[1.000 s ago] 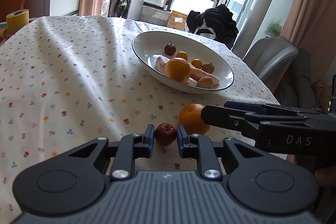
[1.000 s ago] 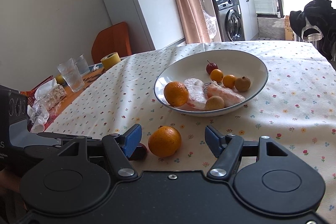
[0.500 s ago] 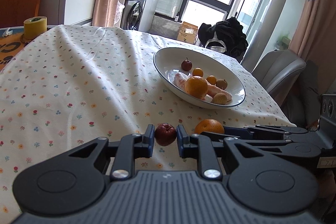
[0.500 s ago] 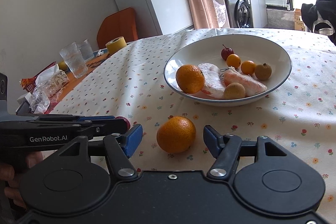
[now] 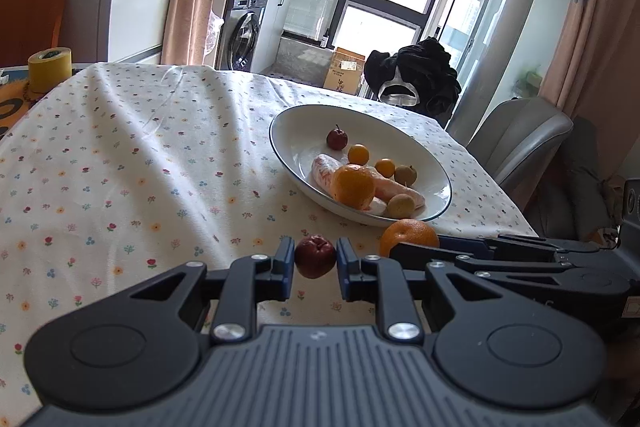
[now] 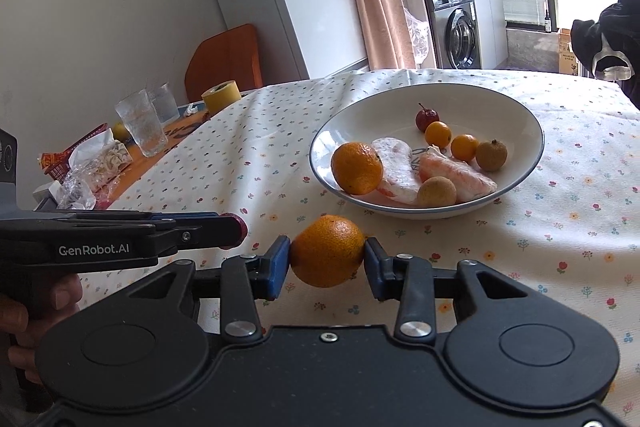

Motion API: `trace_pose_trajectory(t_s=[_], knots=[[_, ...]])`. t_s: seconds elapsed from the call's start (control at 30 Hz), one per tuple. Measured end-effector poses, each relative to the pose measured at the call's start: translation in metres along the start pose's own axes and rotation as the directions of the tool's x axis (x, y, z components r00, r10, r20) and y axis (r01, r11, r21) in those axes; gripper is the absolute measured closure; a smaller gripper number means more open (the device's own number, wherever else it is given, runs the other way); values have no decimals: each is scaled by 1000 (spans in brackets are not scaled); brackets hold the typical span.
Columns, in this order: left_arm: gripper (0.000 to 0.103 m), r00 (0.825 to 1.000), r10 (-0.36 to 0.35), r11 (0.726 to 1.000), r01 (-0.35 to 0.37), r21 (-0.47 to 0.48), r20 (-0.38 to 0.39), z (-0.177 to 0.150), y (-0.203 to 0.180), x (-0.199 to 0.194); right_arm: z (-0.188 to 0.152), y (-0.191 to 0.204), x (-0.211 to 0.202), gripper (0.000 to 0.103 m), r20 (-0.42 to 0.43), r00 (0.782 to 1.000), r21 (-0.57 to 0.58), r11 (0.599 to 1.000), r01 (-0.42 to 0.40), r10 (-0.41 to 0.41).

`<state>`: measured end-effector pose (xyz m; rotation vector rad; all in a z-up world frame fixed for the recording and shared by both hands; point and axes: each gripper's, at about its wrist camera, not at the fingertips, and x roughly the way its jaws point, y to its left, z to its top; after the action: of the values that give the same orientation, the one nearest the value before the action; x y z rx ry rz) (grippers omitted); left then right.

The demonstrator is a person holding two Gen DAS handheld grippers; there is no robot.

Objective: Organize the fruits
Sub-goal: 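Carry the red apple into the bowl with the left gripper while the right gripper carries the orange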

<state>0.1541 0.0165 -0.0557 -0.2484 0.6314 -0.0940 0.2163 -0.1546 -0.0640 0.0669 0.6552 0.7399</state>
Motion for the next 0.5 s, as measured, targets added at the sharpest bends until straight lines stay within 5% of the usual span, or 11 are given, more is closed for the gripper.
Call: trace_pose_trajectory(t_s=[0.5], knots=[[83,999,-47,998,46,45,12,31,-22,27,18,-28,-25,65,79,994,37,997,75,-78]])
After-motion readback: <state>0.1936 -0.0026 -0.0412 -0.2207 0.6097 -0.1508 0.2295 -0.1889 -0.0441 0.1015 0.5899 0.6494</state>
